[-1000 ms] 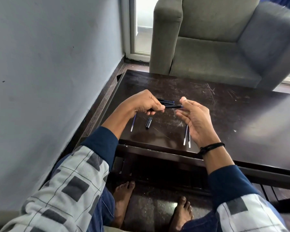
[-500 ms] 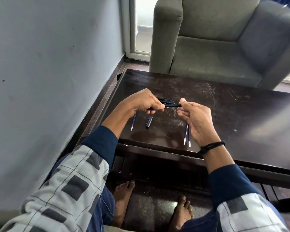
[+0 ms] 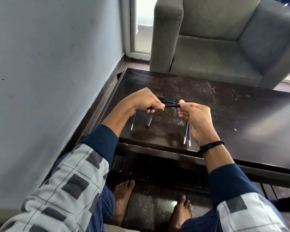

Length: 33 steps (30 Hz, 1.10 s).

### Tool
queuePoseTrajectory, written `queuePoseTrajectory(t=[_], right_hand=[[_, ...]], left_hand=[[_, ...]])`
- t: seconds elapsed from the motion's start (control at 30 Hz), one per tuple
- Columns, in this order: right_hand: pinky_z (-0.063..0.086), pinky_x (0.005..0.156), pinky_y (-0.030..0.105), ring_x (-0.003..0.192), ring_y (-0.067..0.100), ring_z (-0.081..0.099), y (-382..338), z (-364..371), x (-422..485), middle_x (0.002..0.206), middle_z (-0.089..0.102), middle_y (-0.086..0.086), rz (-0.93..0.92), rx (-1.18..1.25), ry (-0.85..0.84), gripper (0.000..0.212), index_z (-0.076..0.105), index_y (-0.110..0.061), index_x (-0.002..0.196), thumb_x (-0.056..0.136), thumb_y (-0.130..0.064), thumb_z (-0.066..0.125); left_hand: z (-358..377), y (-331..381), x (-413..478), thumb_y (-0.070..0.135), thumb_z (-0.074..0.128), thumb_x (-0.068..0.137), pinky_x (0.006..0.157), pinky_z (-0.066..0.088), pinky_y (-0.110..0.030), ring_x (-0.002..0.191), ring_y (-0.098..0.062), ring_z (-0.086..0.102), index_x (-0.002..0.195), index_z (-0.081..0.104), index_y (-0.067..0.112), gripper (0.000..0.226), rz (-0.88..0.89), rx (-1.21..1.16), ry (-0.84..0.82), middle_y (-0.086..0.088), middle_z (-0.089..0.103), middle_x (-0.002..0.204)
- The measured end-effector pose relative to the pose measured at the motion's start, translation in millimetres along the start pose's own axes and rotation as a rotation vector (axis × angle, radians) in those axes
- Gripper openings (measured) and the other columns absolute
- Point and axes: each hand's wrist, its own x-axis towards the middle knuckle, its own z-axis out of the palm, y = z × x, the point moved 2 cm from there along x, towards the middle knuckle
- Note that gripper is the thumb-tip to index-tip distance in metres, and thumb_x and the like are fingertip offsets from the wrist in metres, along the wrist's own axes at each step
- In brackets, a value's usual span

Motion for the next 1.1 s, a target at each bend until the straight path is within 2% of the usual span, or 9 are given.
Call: queuePoseTrajectory(t=[0.17,0.23,0.37,0.57,0.67,0.77,0.87,0.97,1.1], right_hand=[[0.056,0.074,0.024,0.077,0.016,0.067,-3.4,-1.0,-0.8,0.082,0.073,0.006,-0.006,0.002,-0.034,0.002,0.076,-0.005,0.088,0.088,-0.006,0.078],[0.057,0.076,0.024,0.077,0.014,0.067,-5.1,-0.5,-2.3,0.088,0.074,0.007,0.006,0.028,-0.031,0.009,0.076,-0.007,0.096,0.088,-0.012,0.079],[0.06,0.071,0.023,0.066,0.011,0.067,-3.4,-0.9,-2.2,0.074,0.072,0.005,0.038,0.042,0.014,0.021,0.074,-0.001,0.097,0.094,-0.023,0.075],[0.058,0.073,0.023,0.073,0.014,0.067,-4.5,-0.2,-1.6,0.078,0.073,0.006,0.015,0.007,-0.022,0.002,0.076,-0.003,0.089,0.09,-0.004,0.075],[0.059,0.079,0.024,0.077,0.012,0.068,-6.4,-0.3,-3.3,0.086,0.074,0.005,0.019,0.04,-0.041,0.009,0.076,-0.006,0.097,0.089,-0.01,0.078],[0.058,0.072,0.022,0.071,0.011,0.069,-3.4,-1.3,-1.6,0.083,0.075,0.006,0.038,0.038,-0.012,0.024,0.075,-0.004,0.1,0.09,-0.026,0.078],[0.057,0.068,0.021,0.069,0.013,0.066,-2.2,-0.8,-0.6,0.074,0.073,0.006,0.027,-0.007,-0.009,0.014,0.074,-0.002,0.089,0.091,-0.015,0.077],[0.057,0.073,0.022,0.078,0.016,0.068,-5.3,-0.4,-2.5,0.081,0.073,0.007,0.017,0.006,-0.024,0.001,0.076,-0.004,0.088,0.088,-0.003,0.076],[0.059,0.076,0.024,0.078,0.013,0.07,-8.3,-0.2,-3.9,0.09,0.077,0.007,0.033,0.077,-0.019,0.01,0.076,-0.007,0.097,0.089,-0.014,0.078]], left_hand=[[-0.2,0.1,0.2,0.018,0.074,0.09,0.052,0.042,-0.016,0.052,-0.008,0.049,0.093,0.08,0.003,0.017,0.0,-0.005,0.002,-0.012,0.062,0.068],[-0.4,0.5,0.3,0.017,0.074,0.09,0.051,0.042,-0.015,0.052,-0.008,0.049,0.093,0.08,0.002,0.017,0.004,-0.007,0.007,-0.012,0.062,0.068],[-0.2,0.2,0.9,0.018,0.074,0.09,0.051,0.043,-0.014,0.053,-0.008,0.049,0.092,0.08,0.004,0.016,0.003,-0.005,0.009,-0.013,0.065,0.071],[-1.3,-2.3,1.9,0.02,0.075,0.089,0.054,0.042,-0.018,0.057,-0.012,0.049,0.089,0.081,0.007,0.015,-0.013,-0.002,0.01,-0.013,0.064,0.072],[-1.8,-0.9,1.3,0.019,0.074,0.09,0.053,0.042,-0.016,0.054,-0.01,0.048,0.09,0.081,0.005,0.015,-0.005,-0.002,0.01,-0.011,0.063,0.068],[-0.2,0.2,0.8,0.018,0.074,0.09,0.052,0.042,-0.015,0.052,-0.009,0.048,0.092,0.08,0.004,0.016,-0.004,0.0,0.007,-0.012,0.063,0.068],[-0.3,-0.5,0.6,0.019,0.075,0.089,0.055,0.042,-0.018,0.059,-0.016,0.05,0.089,0.081,0.007,0.014,-0.006,0.004,0.006,-0.021,0.066,0.074],[-1.2,-2.4,1.5,0.021,0.075,0.089,0.057,0.04,-0.022,0.063,-0.019,0.048,0.086,0.082,0.01,0.013,-0.019,-0.003,0.006,-0.02,0.065,0.075],[-0.7,-1.5,1.8,0.02,0.074,0.09,0.055,0.04,-0.02,0.059,-0.014,0.047,0.088,0.081,0.008,0.014,-0.017,-0.002,0.008,-0.015,0.063,0.073]])
